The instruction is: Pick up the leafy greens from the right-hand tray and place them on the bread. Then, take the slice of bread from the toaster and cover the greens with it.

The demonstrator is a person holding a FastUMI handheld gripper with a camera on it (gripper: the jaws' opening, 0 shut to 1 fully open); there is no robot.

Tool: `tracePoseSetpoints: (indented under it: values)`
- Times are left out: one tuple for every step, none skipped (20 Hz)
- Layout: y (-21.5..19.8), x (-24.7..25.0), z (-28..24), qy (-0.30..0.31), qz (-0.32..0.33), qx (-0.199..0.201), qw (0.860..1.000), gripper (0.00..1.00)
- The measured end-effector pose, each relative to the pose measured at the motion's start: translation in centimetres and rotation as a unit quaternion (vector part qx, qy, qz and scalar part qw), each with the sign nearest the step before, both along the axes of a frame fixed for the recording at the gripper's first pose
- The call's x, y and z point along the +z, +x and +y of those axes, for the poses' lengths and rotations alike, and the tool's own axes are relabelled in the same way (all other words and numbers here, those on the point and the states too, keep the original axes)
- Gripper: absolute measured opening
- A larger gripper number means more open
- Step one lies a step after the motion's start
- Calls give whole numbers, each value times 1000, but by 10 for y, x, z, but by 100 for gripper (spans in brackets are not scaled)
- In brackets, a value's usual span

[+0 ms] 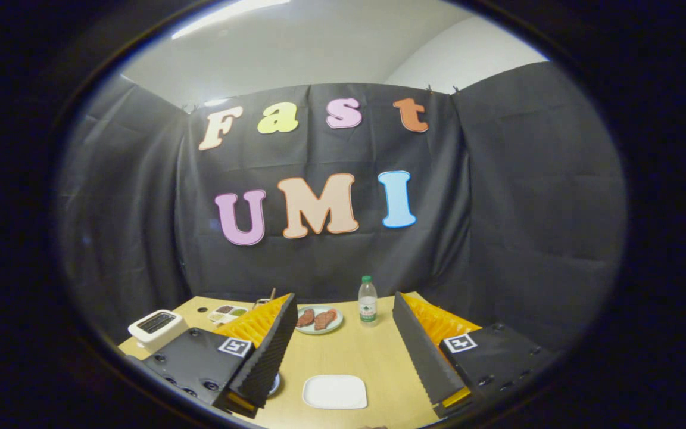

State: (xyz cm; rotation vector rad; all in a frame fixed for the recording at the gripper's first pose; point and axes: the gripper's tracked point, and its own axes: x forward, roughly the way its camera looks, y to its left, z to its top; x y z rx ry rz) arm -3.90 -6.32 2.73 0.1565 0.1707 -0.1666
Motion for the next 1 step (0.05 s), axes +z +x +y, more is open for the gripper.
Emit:
tracePoseSetpoints:
  values:
    - [1, 2, -2, 0, -1, -2, 1000, 100]
